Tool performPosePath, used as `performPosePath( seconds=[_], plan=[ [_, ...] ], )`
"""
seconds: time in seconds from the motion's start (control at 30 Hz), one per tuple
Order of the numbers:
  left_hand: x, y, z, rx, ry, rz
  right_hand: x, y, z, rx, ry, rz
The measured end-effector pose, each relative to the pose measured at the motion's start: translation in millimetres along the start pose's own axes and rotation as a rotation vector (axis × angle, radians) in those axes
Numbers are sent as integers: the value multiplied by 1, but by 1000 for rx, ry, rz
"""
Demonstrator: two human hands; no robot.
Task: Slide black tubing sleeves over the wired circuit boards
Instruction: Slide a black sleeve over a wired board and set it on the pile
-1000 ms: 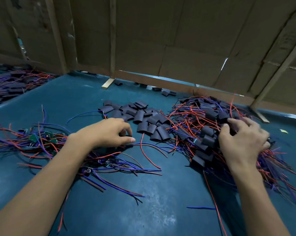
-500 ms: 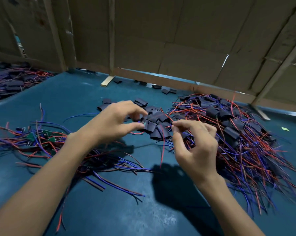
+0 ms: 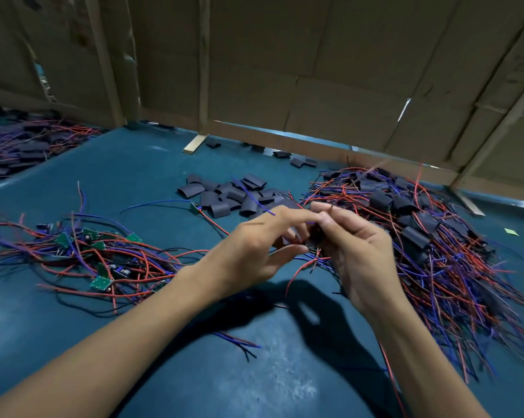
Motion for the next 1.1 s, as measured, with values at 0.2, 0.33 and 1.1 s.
performPosePath(
  seconds=[0.2, 0.33, 1.1],
  plan=[
    [-30, -3, -50, -364, 89, 115, -16, 3, -12, 69, 229, 25],
    [-15, -3, -86, -628, 267, -233, -16, 4, -6, 150, 213, -7],
    [-9, -34, -88, -970, 231, -508, -20, -8, 10, 528, -984, -460]
  ],
)
Point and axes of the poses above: each hand's wrist, its own y-axis towards the middle knuckle, its own x-axis out of the palm, z = x × y, the point moved 5 cm from there along y, towards the middle knuckle, and after that the axes turned 14 degrees about -z, right-handed, at the moved point
